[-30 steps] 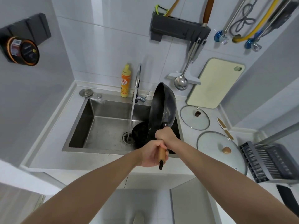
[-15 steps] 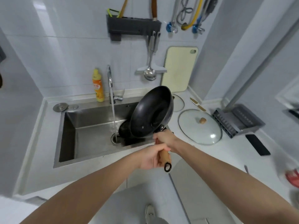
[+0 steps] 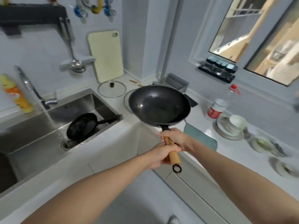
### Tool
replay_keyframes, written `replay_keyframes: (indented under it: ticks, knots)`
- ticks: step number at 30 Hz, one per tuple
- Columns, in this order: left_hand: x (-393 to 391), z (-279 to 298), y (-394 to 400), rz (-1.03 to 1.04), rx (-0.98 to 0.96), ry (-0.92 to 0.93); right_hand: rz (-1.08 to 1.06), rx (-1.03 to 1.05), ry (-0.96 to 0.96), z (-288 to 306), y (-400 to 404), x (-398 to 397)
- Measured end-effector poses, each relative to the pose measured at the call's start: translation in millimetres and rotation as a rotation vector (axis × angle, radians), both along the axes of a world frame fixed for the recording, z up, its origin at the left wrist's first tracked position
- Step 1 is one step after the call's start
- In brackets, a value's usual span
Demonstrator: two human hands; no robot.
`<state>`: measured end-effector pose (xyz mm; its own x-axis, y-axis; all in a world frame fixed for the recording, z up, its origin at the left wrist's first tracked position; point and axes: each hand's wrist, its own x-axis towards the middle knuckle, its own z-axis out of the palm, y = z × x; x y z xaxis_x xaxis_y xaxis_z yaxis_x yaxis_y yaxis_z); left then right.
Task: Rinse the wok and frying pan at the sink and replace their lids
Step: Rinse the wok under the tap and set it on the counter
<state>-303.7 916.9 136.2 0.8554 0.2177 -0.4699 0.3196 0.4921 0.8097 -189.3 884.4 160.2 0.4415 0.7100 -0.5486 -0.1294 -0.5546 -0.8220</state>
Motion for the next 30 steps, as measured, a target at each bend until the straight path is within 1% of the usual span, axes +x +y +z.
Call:
replay_keyframes:
  ticks: [5,9,14,21,27,30]
  knots:
    - [67,-15,-70,-0.106,0.014,0.060,-0.147,-0.048,0.067,-16,-81,61]
    - [117,-39,-127,-0.155,-0.027,0.084,-0.124,-0.119,0.063,-38,-139,112]
    - [167,-62,-188,-0.150,-0.062,0.147,-0.112,-0.179,0.129,-70,-197,168]
    - [204,-76,-223,-0.182,-0.032,0.207,-0.092,-0.182,0.172,-95,-227,208]
    - [219,-94,-240,-0.208,0.044,0.264,0.040,-0.213,0.095,-104,-240,225]
    - [224,-94,-245,-0.285,0.046,0.303,0.106,-0.258,0.046,-111,-246,232]
